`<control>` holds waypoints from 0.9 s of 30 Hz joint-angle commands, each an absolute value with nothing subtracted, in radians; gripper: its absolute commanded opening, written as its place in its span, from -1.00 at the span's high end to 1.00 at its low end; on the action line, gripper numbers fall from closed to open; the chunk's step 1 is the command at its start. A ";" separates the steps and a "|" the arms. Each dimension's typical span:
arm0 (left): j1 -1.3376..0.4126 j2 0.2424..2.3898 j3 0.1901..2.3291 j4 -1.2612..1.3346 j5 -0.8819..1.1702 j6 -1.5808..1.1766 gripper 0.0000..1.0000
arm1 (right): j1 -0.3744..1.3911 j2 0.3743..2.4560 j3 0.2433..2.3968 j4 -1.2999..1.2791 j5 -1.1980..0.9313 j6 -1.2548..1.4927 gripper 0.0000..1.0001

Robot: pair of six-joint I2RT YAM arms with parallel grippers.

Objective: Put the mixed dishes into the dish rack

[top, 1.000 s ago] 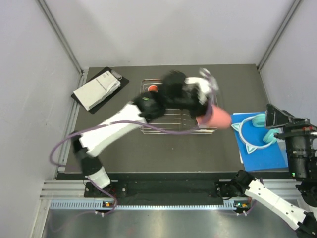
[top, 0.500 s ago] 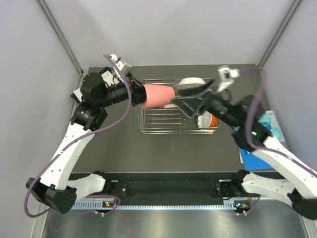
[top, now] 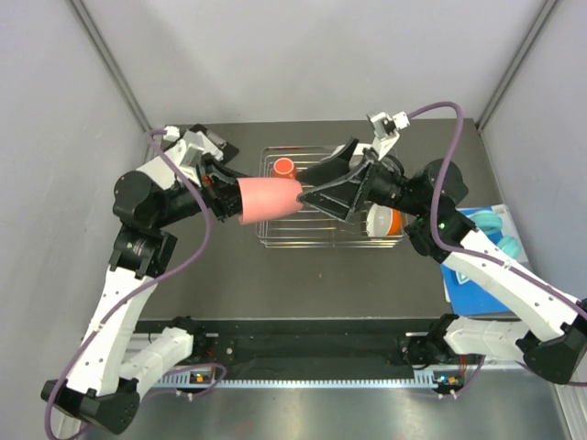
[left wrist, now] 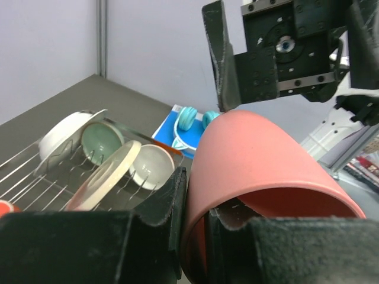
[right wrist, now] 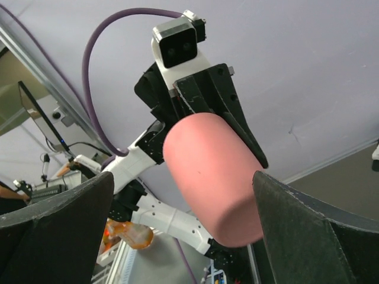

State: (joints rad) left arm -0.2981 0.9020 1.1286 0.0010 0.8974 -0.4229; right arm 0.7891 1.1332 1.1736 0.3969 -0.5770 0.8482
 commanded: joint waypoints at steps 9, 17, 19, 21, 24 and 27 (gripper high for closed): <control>-0.279 0.900 1.117 0.268 0.957 -0.652 1.00 | 0.796 1.153 1.109 0.452 -0.592 0.856 -0.99; -0.281 0.928 1.089 0.295 0.942 -0.666 1.00 | 0.796 1.209 1.115 0.572 -0.600 0.925 -0.99; -0.281 0.928 1.063 0.299 0.937 -0.666 1.00 | 0.798 1.221 1.120 0.622 -0.597 0.940 -0.99; -0.281 0.930 1.046 0.307 0.924 -0.670 1.00 | 0.796 1.238 1.120 0.658 -0.592 0.974 -0.99; -0.282 0.937 1.023 0.328 0.920 -0.680 1.00 | 0.796 1.270 1.114 0.716 -0.594 1.023 -0.99; -0.281 0.946 1.022 0.336 0.907 -0.677 1.00 | 0.796 1.308 1.112 0.796 -0.623 1.087 -0.71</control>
